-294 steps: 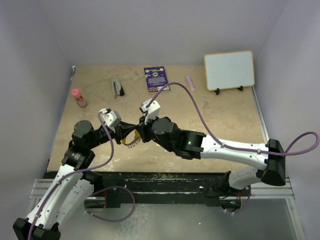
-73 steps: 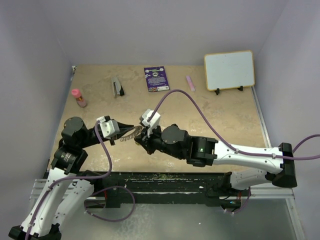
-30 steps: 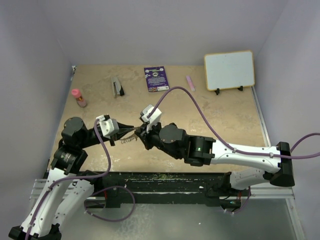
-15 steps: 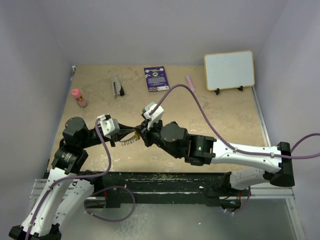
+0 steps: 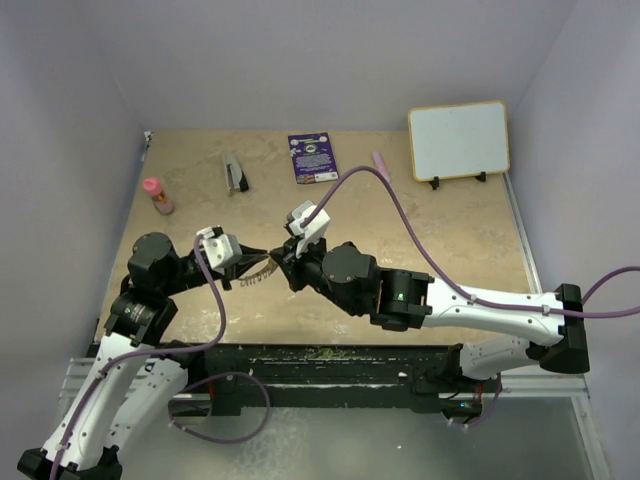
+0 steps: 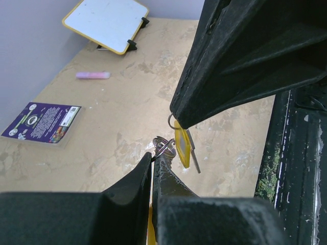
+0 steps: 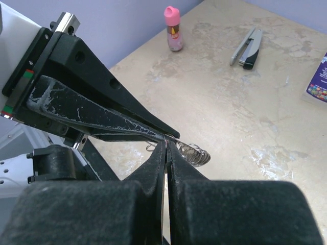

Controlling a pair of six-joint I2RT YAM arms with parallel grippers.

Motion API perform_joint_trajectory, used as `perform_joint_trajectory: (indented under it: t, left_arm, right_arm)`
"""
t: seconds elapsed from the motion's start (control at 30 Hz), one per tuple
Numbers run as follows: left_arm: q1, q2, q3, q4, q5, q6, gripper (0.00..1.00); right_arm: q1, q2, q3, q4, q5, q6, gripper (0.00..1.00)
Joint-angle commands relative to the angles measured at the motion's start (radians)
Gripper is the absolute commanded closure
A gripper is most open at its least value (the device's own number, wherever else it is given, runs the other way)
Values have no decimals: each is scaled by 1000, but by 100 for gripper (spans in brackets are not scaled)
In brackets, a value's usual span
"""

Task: Put the keys on the keyring

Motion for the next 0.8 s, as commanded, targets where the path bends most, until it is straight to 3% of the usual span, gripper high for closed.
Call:
perform_joint_trajectory:
  t: [0.0, 0.37, 0.67, 0.77]
  left_arm:
    - [-4, 0, 0, 58, -44, 27, 97]
    - [-4, 6, 37, 92, -51, -2, 97]
    - [-4, 1, 48, 182, -197, -22, 97]
    - [-4, 3, 57, 196, -167, -47, 97]
  right_arm:
    - [1, -17, 49, 49, 39, 9, 100]
    - [1, -15, 27, 82, 30, 15, 100]
    - [1, -27, 24, 77, 27, 18, 100]
    - [1, -30, 24, 76, 30, 18, 100]
